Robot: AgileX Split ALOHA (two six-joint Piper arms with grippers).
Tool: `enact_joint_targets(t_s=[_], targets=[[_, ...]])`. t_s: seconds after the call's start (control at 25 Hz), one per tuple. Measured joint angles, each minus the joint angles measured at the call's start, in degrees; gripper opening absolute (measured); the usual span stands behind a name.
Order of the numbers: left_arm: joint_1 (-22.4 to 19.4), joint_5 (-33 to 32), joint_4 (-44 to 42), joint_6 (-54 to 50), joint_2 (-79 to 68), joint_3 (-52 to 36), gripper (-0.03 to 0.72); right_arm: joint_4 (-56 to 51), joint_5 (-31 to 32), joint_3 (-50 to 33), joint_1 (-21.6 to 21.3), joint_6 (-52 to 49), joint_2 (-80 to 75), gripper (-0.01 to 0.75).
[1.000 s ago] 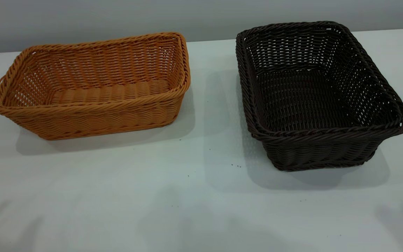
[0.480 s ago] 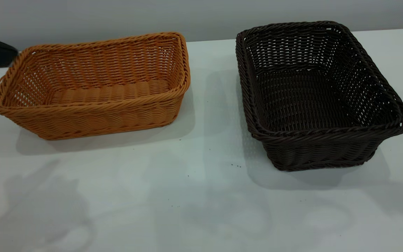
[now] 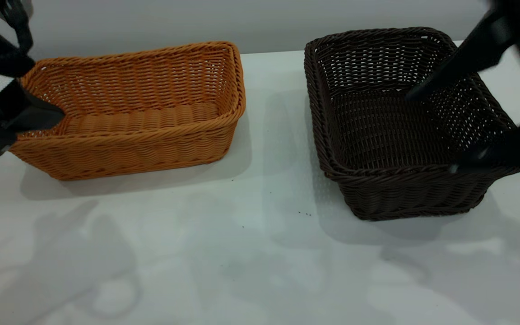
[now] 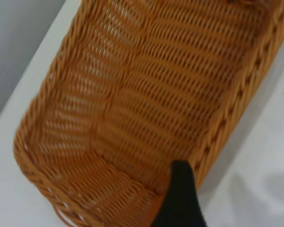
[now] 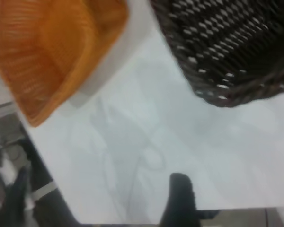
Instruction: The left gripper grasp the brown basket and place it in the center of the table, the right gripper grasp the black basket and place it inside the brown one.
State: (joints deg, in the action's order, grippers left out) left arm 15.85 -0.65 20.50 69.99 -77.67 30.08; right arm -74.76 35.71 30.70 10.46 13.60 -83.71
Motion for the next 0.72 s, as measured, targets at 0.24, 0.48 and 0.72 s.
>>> enact_joint_targets(t_s=[0.24,0.48,0.72], targets=[[1.6,2.1,-0.1,0.6,0.0,0.0,0.512,-2.8,-3.3,0.0,1.1,-6.2,-3.6,0.535],[2.2,3.4,0.0,0.6,-1.7,0.0,0.512,-9.7,-6.3,0.0,1.1,-6.3,-3.8,0.535],[4.9,5.1,0.0,0.6,-2.2,0.0,0.512,-11.8,-8.0,0.0,1.1,-7.3,-5.3,0.535]])
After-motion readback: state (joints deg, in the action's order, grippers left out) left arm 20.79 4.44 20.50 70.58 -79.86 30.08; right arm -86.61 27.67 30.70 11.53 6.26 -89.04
